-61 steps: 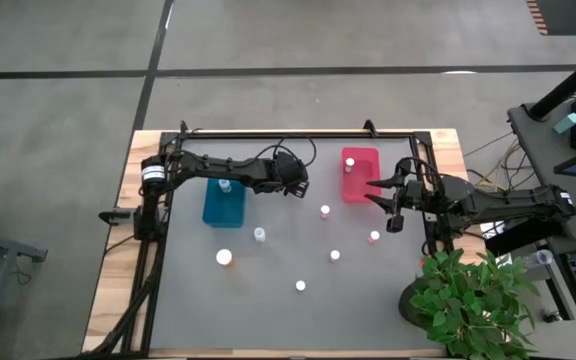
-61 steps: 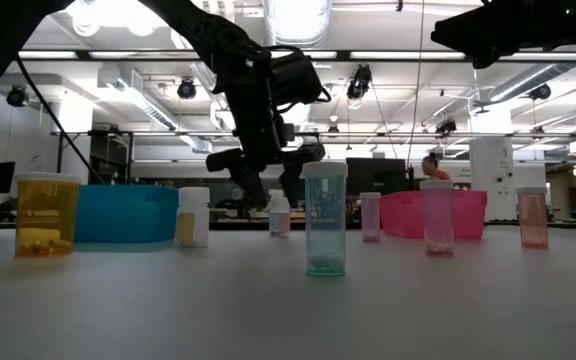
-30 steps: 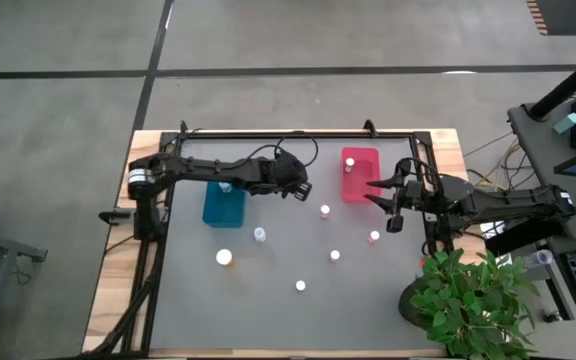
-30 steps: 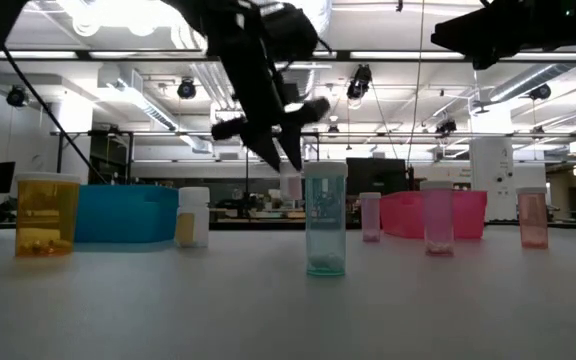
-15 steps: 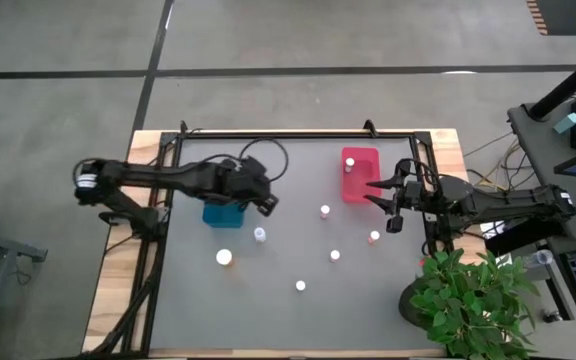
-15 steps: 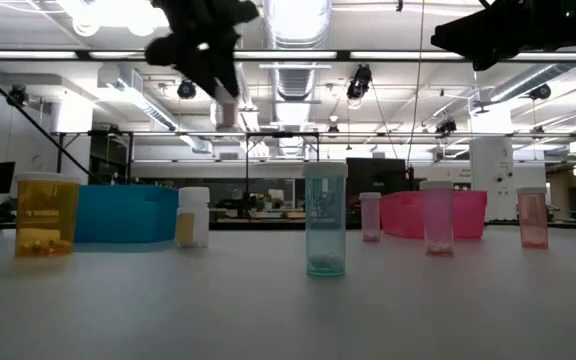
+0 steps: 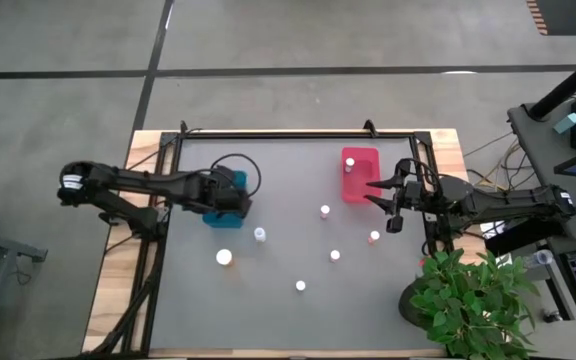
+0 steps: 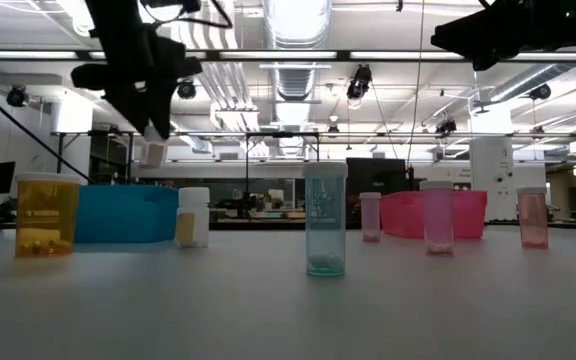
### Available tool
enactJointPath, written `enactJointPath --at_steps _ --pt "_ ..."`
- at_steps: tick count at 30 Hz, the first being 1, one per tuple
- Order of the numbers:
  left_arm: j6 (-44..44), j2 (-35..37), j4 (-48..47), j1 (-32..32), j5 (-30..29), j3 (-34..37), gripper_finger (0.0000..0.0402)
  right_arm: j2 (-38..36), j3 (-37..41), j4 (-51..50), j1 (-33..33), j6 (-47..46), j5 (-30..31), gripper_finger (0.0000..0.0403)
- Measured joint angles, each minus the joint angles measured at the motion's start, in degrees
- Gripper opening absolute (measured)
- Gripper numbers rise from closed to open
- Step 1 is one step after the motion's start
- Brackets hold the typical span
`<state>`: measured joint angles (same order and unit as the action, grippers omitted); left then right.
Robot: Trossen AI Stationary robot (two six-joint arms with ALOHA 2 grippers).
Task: Pick and place medicine bottles into bin by pill shape (circle, oval)
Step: Put the top transparent capsule bottle into the blue bin
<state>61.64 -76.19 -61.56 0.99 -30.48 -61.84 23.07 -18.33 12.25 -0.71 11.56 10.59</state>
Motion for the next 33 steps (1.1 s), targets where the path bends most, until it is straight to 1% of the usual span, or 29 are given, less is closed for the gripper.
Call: enactJointPath --at_steps 5,12,18,23,27,33 --pt "1.1 0.1 0.9 0.0 0.4 3.9 0.0129 0.0 0.0 0.0 0.0 0.0 0.0 0.0134" --pt "3.3 -0.1 3.5 -0.3 0.4 6.6 0.013 0.0 0.0 0.0 0.0 0.0 0.0 0.0134" --pt "4.1 -0.3 10.0 -0.6 -0.1 10.2 0.013 0.0 0.0 0.0 0.0 0.0 0.0 0.0134" --pt "3.9 -0.5 16.4 -3.1 -1.5 12.7 0.013 0.0 0.0 0.0 0.0 0.0 0.0 0.0134" --pt "4.1 -0.5 16.7 -5.1 -1.6 13.8 0.013 0.0 0.0 0.0 0.0 0.0 0.0 0.0134" --pt "4.0 -0.5 22.3 -6.6 -1.6 16.8 0.013 0.0 0.0 0.0 0.0 0.3 0.0 0.0134"
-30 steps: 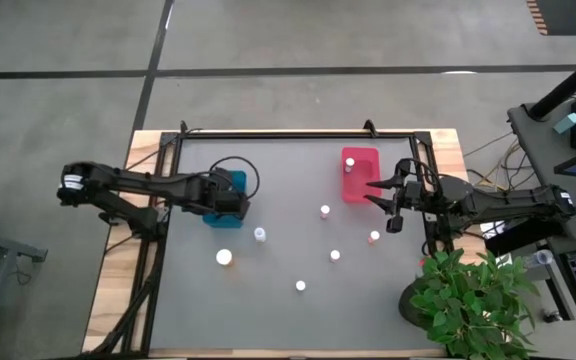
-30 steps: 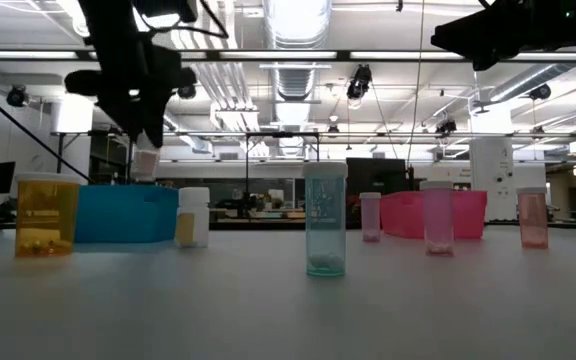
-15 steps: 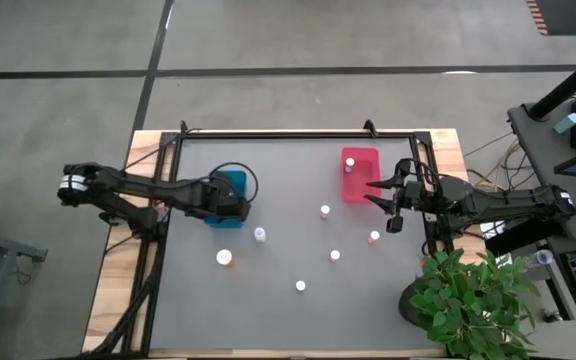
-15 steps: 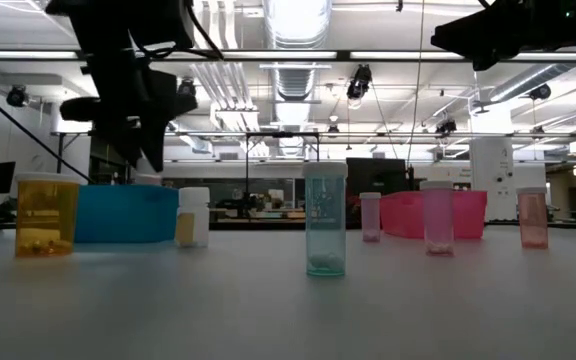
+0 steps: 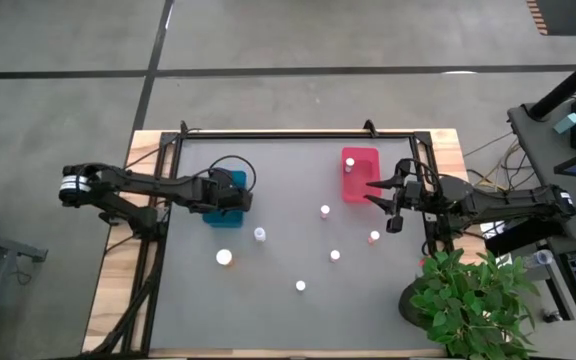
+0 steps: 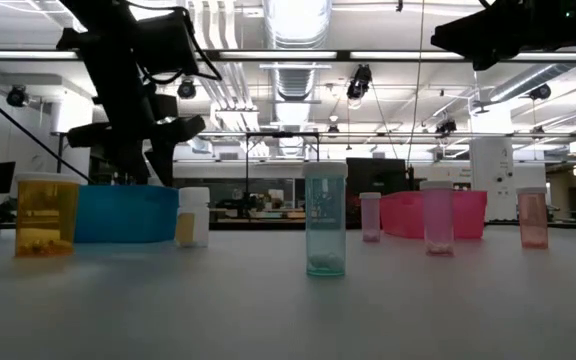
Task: Pick and place medicine bottles into bin by pill shape (circle, oval)
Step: Put the top transparent capsule bottle into the blue bin
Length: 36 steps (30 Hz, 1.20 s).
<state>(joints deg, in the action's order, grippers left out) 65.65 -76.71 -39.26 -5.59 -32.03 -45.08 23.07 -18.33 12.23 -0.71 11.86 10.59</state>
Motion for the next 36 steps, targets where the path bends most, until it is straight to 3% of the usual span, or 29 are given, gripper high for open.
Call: enactJointPath --at_steps 11,36 --pt "-0.2 0.0 2.7 -0.1 -2.6 2.2 0.013 0.0 0.0 0.0 0.0 0.1 0.0 0.0134" --pt "1.6 0.0 3.2 -0.1 0.0 4.3 0.013 0.0 0.0 0.0 0.0 0.2 0.0 0.0134"
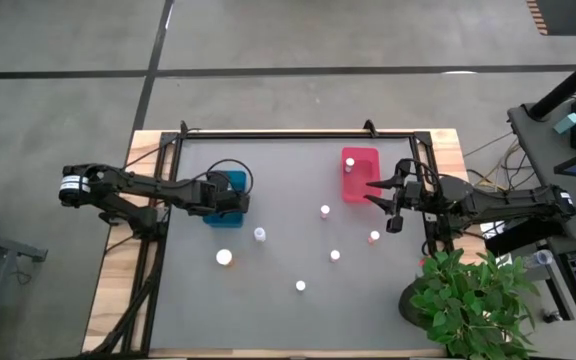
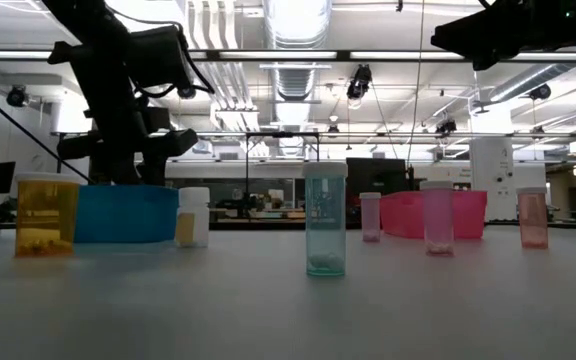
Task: Pick and place medicine bottles into bin by pill shape (circle, oval)
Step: Put the top transparent capsule bottle into the blue bin, then put the top pink tablet bottle into the red bin
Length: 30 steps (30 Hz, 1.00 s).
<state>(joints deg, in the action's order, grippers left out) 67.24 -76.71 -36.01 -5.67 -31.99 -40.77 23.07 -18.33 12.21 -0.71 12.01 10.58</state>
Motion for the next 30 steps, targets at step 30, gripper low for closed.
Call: enactJointPath --at_steps 30 --pt "-4.5 5.2 -10.2 -0.1 0.4 -6.7 0.0238 0.0 0.0 0.0 0.0 -0.3 0.0 0.0134"
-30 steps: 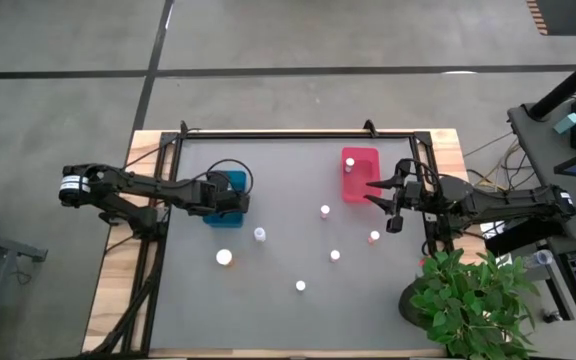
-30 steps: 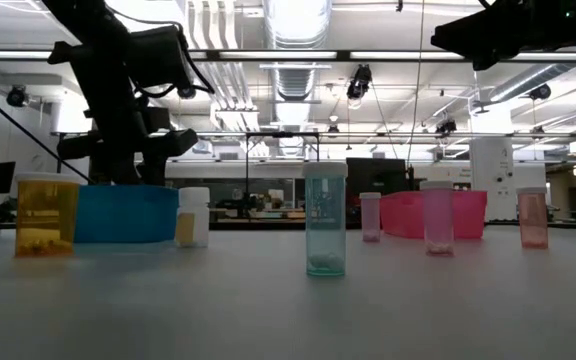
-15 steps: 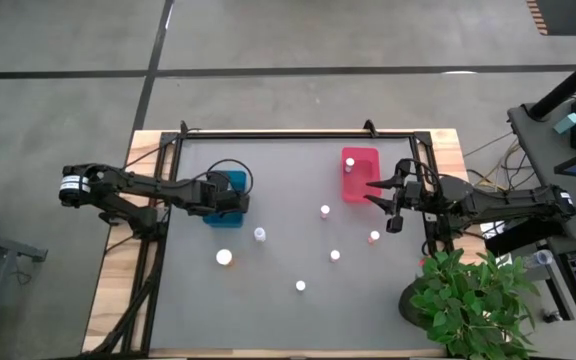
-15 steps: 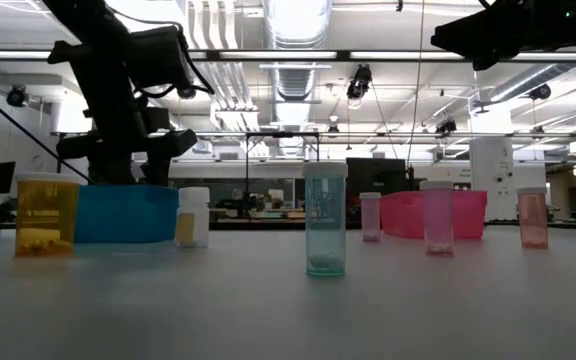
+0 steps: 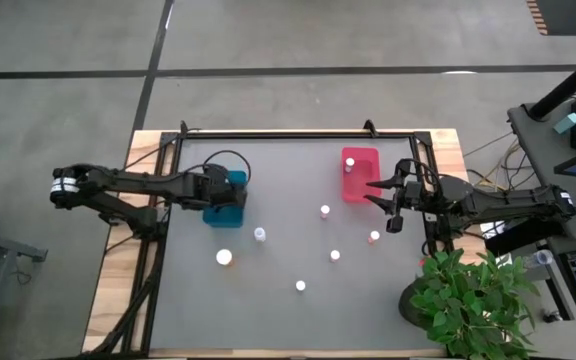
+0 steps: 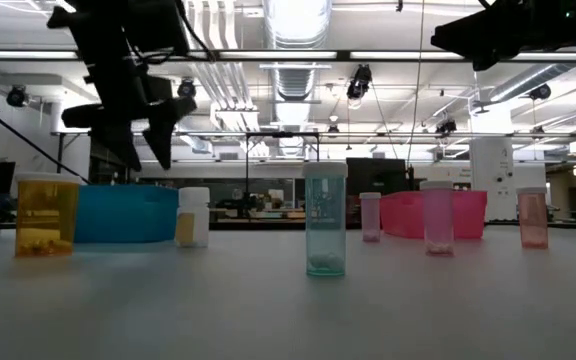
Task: Pick and place medicine bottles into bin by pill shape (circle, oval)
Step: Put the top pink tablet bottle into the red bin
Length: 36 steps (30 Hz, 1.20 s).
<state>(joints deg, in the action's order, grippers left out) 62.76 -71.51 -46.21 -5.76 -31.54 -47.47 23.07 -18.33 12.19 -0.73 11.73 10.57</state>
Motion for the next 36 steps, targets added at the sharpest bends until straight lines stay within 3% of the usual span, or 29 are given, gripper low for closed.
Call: enactJointPath --at_steps 6,11,15,18,25,36 --pt "-11.1 4.8 5.4 0.1 -0.3 -1.7 0.0238 0.0 0.0 0.0 0.0 -3.5 0.0 0.0134" --pt "-34.7 6.8 22.6 0.3 1.0 -1.7 0.0238 0.4 0.0 0.0 0.0 -9.3 0.0 0.0134" --pt "-55.5 6.0 36.8 0.4 9.0 -1.6 0.0238 2.1 0.0 -0.1 0.0 -14.6 0.0 0.0134" --pt "-65.7 4.7 45.9 0.4 15.0 -1.6 0.0238 4.1 0.0 0.5 0.0 -18.6 0.0 0.0134" --pt "-79.0 2.3 56.3 0.3 18.2 -0.6 0.0238 10.4 -1.7 3.2 0.0 -25.2 0.0 0.0134" --pt "-87.2 4.5 70.2 0.2 20.3 6.1 0.0238 26.3 -10.5 2.5 0.0 -30.4 0.1 0.0134"
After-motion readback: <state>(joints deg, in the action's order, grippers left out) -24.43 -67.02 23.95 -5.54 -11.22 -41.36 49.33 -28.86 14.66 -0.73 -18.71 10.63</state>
